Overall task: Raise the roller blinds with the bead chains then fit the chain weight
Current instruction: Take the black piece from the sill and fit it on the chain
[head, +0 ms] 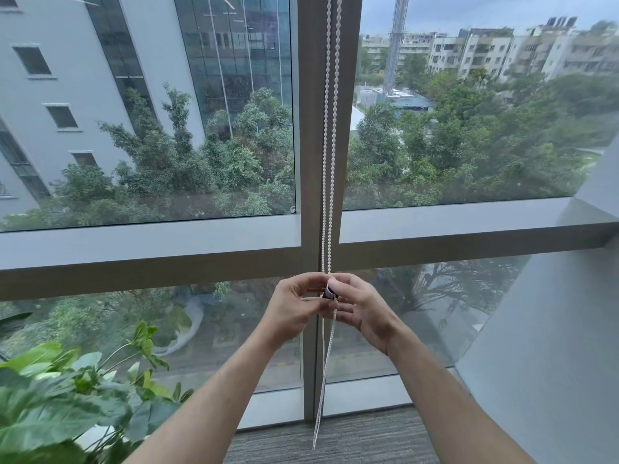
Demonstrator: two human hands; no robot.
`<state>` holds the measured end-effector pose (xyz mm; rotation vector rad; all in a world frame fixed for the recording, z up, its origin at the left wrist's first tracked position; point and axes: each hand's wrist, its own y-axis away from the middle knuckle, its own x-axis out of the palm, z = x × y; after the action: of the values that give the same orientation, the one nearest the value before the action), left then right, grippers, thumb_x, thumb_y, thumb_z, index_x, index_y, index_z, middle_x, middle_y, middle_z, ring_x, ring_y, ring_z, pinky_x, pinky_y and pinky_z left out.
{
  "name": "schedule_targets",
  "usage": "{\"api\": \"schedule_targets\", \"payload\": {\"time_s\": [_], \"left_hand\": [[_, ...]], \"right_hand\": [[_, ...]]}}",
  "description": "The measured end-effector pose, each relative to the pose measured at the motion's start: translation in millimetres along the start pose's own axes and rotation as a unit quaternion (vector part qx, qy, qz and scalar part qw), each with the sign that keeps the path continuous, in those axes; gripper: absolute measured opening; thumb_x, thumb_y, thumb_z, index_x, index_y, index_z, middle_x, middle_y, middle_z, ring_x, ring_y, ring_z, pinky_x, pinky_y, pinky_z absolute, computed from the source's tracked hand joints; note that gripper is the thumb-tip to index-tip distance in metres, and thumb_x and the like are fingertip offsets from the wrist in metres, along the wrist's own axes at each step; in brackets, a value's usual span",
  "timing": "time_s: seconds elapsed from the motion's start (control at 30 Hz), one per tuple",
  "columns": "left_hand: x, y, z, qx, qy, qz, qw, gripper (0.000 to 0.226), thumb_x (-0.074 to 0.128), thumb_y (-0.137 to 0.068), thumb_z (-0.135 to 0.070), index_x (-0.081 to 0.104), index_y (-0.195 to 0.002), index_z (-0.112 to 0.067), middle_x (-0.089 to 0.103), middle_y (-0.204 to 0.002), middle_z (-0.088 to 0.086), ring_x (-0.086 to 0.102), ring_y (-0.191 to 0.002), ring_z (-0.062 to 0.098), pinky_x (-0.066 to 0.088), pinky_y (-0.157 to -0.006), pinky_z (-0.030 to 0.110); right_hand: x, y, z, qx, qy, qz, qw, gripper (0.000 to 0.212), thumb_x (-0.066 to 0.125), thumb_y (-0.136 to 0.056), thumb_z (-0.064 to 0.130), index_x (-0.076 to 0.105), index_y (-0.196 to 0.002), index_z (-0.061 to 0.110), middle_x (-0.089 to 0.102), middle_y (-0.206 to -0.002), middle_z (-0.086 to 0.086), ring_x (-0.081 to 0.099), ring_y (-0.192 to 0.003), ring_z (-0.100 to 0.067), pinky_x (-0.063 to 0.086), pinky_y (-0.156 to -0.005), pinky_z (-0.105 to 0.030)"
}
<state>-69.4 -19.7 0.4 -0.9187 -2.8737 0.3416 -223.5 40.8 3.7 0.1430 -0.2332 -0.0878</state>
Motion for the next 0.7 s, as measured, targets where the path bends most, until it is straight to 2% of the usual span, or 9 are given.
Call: {"api": "schedule_targets", "payload": {"time_s": [0.07, 0.13, 0.27, 0.37, 0.43, 0.53, 0.63, 0.7], "left_hand": [[1, 2, 1, -0.008, 0.023, -0.001, 1.000, 0.036, 0.078, -0.072, 0.012, 0.074, -0.101, -0.010, 0.074, -0.097, 0.018, 0.069, -0.088, 0.023, 0.057, -0.084, 0.037], [0, 5, 2, -0.013, 0.041, 0.009, 0.999, 0.037, 0.078, -0.072, 0.011, 0.074, -0.100, -0.013, 0.073, -0.101, 0.017, 0.068, -0.090, 0.026, 0.057, -0.088, 0.042], [-7, 12, 5, -0.027, 0.013, 0.037, 0.999, 0.031, 0.075, -0.078, 0.008, 0.071, -0.103, -0.009, 0.072, -0.110, 0.017, 0.069, -0.099, 0.026, 0.055, -0.092, 0.040], [-13, 16, 6, -0.030, -0.015, 0.018, 0.999, 0.026, 0.072, -0.078, 0.011, 0.071, -0.099, -0.004, 0.074, -0.103, 0.011, 0.069, -0.099, 0.023, 0.053, -0.095, 0.039], [-14, 18, 5, -0.032, -0.013, 0.005, 0.999, 0.019, 0.075, -0.077, 0.005, 0.071, -0.093, -0.005, 0.074, -0.096, 0.010, 0.069, -0.092, 0.020, 0.055, -0.089, 0.035], [-9, 20, 5, -0.023, -0.031, -0.018, 0.999, 0.018, 0.078, -0.077, 0.000, 0.068, -0.082, -0.015, 0.074, -0.086, 0.007, 0.070, -0.081, 0.018, 0.056, -0.076, 0.032], [-8, 22, 8, -0.013, -0.048, -0.051, 0.997, 0.023, 0.078, -0.077, -0.006, 0.067, -0.077, -0.025, 0.073, -0.085, 0.016, 0.069, -0.079, 0.021, 0.056, -0.078, 0.046], [-10, 25, 12, -0.009, -0.062, -0.056, 0.996, 0.020, 0.077, -0.077, -0.010, 0.066, -0.078, -0.027, 0.072, -0.086, 0.018, 0.069, -0.079, 0.024, 0.056, -0.080, 0.056]], "right_hand": [[2, 2, -3, -0.014, 0.010, -0.019, 1.000, 0.057, 0.077, -0.076, 0.041, 0.060, -0.123, 0.015, 0.075, -0.098, -0.001, 0.073, -0.088, -0.017, 0.056, -0.075, -0.025], [3, 3, -9, -0.028, 0.013, -0.028, 0.999, 0.058, 0.079, -0.075, 0.040, 0.059, -0.124, 0.016, 0.077, -0.100, -0.004, 0.074, -0.091, -0.016, 0.055, -0.076, -0.021], [-1, 4, -26, -0.045, 0.046, -0.049, 0.997, 0.059, 0.082, -0.072, 0.040, 0.060, -0.123, 0.018, 0.076, -0.106, -0.011, 0.072, -0.104, -0.022, 0.054, -0.095, -0.035], [-6, 6, -41, -0.042, 0.072, -0.076, 0.994, 0.060, 0.084, -0.067, 0.042, 0.063, -0.119, 0.021, 0.075, -0.106, -0.013, 0.073, -0.097, -0.016, 0.054, -0.094, -0.033], [-7, 7, -52, -0.036, 0.077, -0.082, 0.993, 0.059, 0.086, -0.067, 0.038, 0.064, -0.118, 0.019, 0.074, -0.102, -0.011, 0.073, -0.094, -0.014, 0.056, -0.093, -0.030], [-6, 8, -68, -0.031, 0.072, -0.087, 0.993, 0.057, 0.087, -0.068, 0.034, 0.064, -0.117, 0.017, 0.071, -0.097, -0.009, 0.073, -0.091, -0.013, 0.057, -0.091, -0.028], [-4, 10, -82, -0.027, 0.084, -0.103, 0.991, 0.059, 0.088, -0.063, 0.041, 0.066, -0.114, 0.023, 0.069, -0.095, -0.005, 0.071, -0.089, -0.010, 0.057, -0.085, -0.024], [-4, 11, -94, -0.018, 0.090, -0.116, 0.989, 0.059, 0.088, -0.060, 0.043, 0.066, -0.113, 0.026, 0.068, -0.100, -0.006, 0.070, -0.093, -0.012, 0.057, -0.087, -0.026]]}}
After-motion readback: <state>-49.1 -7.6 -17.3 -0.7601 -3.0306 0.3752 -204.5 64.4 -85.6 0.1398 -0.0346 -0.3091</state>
